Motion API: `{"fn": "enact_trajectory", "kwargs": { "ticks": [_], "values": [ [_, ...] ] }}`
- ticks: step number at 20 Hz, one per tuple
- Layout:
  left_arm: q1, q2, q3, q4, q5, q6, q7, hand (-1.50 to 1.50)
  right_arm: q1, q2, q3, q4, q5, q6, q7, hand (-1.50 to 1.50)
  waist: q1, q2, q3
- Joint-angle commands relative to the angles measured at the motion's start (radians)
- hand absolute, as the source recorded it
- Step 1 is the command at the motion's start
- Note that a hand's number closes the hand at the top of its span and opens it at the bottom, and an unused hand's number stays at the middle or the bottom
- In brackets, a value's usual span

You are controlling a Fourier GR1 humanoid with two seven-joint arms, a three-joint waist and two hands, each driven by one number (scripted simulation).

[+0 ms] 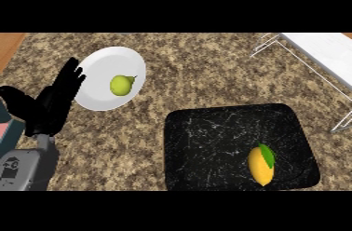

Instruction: Pick the can from the tray and place it in the tiered shelf

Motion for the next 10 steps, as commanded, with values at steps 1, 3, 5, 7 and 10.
{"fn": "enact_trajectory", "kwargs": {
  "ticks": [1,3,5,7,10],
  "values": [
    [0.038,-0.021,-0.01,-0.039,-0.01,-0.002,-0.002,0.0,-0.053,-0.047,-0.02,0.217,0.021,0.007,-0.133,1.5,0.007,0.0,0.0],
    [-0.028,0.014,0.029,0.008,0.006,-0.023,0.027,0.0,0.021,-0.026,-0.038,0.237,0.05,-0.013,-0.248,1.5,0.0,0.0,0.0],
    [-0.071,-0.001,0.039,0.093,-0.013,-0.019,-0.019,0.0,-0.038,-0.068,-0.046,0.316,0.031,0.008,-0.26,1.5,-0.002,0.001,0.0],
    [0.036,-0.025,-0.003,-0.049,-0.03,-0.003,0.016,0.0,-0.044,-0.101,-0.064,0.384,0.028,0.024,-0.317,1.5,0.005,-0.001,0.0],
    [-0.037,-0.01,0.042,0.023,-0.015,-0.027,-0.002,0.0,-0.052,-0.051,-0.013,0.411,0.074,-0.041,-0.352,1.5,0.001,0.0,0.0]
  ]
}}
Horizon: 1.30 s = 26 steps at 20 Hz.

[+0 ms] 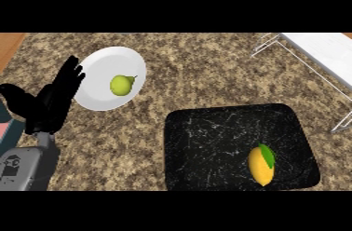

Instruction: Pick the can from the tray and place it in the tiered shelf

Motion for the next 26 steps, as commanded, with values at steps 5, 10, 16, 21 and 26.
{"fn": "enact_trajectory", "kwargs": {
  "ticks": [5,10,16,21,26],
  "values": [
    [0.022,-0.03,-0.002,-0.045,-0.011,0.001,0.017,0.0,-0.137,-0.073,0.034,0.322,0.058,-0.022,-0.176,1.5,0.01,0.001,0.0],
    [0.013,-0.025,0.007,-0.027,-0.013,-0.006,0.021,0.0,-0.103,-0.067,-0.008,0.441,0.123,-0.161,-0.194,-1.5,0.01,0.004,0.0],
    [-0.035,-0.03,0.01,-0.004,-0.021,-0.006,0.031,0.0,-0.254,-0.055,-0.024,0.648,0.121,-0.278,-0.347,-1.5,0.017,0.006,0.001],
    [-0.026,-0.023,0.012,0.0,-0.023,-0.027,0.024,0.0,-0.329,-0.128,-0.081,0.757,0.065,-0.247,-0.441,-1.5,0.018,0.007,0.001],
    [0.02,-0.02,0.025,-0.043,-0.015,-0.025,0.026,0.0,-0.321,-0.247,-0.079,0.878,0.03,0.019,-0.417,-1.5,0.019,0.005,0.001]
  ]
}}
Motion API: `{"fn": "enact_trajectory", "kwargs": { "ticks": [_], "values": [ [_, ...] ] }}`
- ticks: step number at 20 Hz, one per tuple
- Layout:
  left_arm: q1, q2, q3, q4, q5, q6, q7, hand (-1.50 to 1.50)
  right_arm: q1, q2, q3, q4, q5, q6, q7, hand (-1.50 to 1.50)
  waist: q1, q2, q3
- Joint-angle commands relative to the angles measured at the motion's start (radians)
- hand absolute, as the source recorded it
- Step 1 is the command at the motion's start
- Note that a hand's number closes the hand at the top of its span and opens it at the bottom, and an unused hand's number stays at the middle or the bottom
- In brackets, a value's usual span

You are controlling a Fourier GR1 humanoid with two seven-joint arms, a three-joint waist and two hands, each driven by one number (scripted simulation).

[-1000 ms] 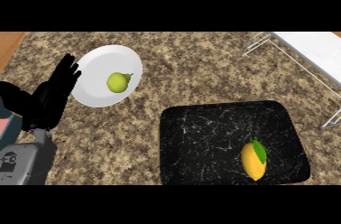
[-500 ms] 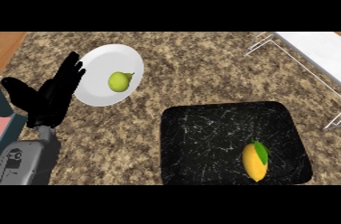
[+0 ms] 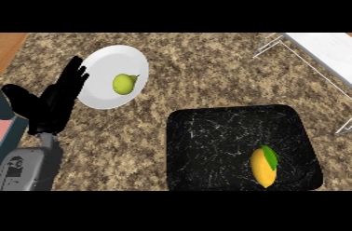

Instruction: Pick the can from the tray and place it in the tiered shelf

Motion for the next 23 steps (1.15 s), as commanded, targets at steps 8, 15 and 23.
{"fn": "enact_trajectory", "kwargs": {
  "ticks": [8,15,23],
  "values": [
    [-0.015,0.015,0.023,0.029,0.008,-0.028,-0.027,0.0,0.023,-0.267,-0.065,0.255,-0.056,0.326,-0.041,-1.5,0.001,0.008,0.003],
    [0.007,0.002,0.02,-0.002,0.004,-0.006,-0.002,0.0,0.181,-0.391,-0.143,0.342,-0.128,0.632,-0.222,-1.5,-0.028,0.001,0.007],
    [0.013,-0.02,0.009,-0.016,-0.014,0.02,-0.001,0.0,0.289,-0.379,-0.098,0.24,-0.094,0.624,-0.417,-1.5,-0.02,0.0,0.008]
  ]
}}
